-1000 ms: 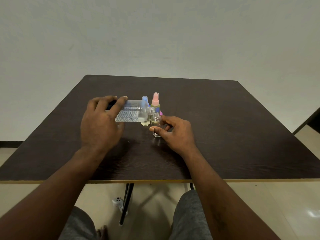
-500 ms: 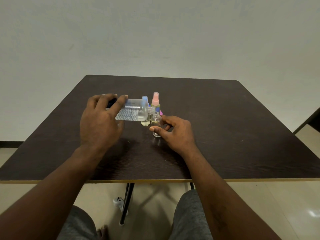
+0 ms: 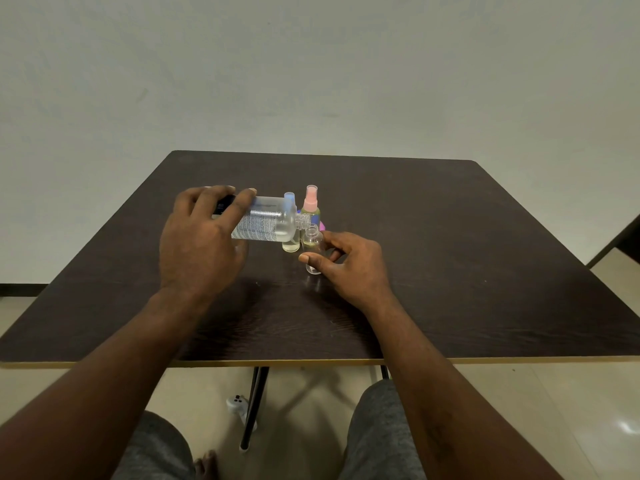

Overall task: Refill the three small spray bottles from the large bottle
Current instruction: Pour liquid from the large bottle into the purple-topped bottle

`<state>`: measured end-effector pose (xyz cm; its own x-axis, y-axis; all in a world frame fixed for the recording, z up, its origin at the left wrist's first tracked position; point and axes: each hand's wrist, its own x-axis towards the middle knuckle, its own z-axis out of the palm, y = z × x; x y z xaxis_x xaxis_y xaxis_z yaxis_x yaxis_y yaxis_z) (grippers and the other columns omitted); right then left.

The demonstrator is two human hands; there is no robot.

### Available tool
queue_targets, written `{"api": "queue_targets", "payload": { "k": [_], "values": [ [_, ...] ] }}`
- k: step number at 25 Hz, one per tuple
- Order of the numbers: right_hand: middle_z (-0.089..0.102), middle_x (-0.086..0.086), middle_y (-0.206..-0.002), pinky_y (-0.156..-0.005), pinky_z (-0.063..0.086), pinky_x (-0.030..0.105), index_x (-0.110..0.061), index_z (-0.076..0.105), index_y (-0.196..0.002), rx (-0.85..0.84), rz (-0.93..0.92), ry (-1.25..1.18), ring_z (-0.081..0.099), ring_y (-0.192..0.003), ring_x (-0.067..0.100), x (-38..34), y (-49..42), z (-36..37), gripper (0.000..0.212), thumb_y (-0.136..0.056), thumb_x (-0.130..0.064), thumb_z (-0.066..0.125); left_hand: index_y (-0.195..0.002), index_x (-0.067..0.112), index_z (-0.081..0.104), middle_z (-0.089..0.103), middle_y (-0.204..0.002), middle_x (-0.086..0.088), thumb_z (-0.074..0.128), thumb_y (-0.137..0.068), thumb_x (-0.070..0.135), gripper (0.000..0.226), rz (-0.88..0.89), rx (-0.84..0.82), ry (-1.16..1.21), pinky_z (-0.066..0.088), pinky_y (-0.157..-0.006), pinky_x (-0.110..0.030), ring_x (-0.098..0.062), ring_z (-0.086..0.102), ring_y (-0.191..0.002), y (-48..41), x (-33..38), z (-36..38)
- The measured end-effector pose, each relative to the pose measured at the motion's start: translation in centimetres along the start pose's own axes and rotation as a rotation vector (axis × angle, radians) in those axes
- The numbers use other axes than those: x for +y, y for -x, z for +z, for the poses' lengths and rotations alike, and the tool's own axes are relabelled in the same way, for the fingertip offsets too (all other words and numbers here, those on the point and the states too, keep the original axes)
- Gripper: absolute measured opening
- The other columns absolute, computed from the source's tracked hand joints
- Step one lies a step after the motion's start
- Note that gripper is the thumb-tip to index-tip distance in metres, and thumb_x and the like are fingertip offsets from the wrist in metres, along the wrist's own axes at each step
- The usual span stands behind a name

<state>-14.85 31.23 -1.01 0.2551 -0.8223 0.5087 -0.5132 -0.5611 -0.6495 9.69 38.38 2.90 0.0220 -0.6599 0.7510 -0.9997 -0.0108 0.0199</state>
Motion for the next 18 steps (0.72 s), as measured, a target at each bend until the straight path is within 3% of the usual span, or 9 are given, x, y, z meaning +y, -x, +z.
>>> {"api": "queue_targets", "payload": {
  "k": [18],
  "values": [
    [0.073, -0.012, -0.09, -0.069, 0.055, 0.018, -0.027, 0.076, -0.126, -0.013, 0.002, 0.0, 0.067, -0.075, 0.006, -0.09, 0.0, -0.07, 0.055, -0.081, -0.058, 0.082, -0.148, 0.022, 0.058, 0.061, -0.137, -0.012, 0.078, -0.079, 0.013, 0.072, 0.016, 0.006, -0.016, 0.055, -0.086, -0.053, -0.039, 0.049, -0.127, -0.34, -0.09, -0.16]
  ]
}}
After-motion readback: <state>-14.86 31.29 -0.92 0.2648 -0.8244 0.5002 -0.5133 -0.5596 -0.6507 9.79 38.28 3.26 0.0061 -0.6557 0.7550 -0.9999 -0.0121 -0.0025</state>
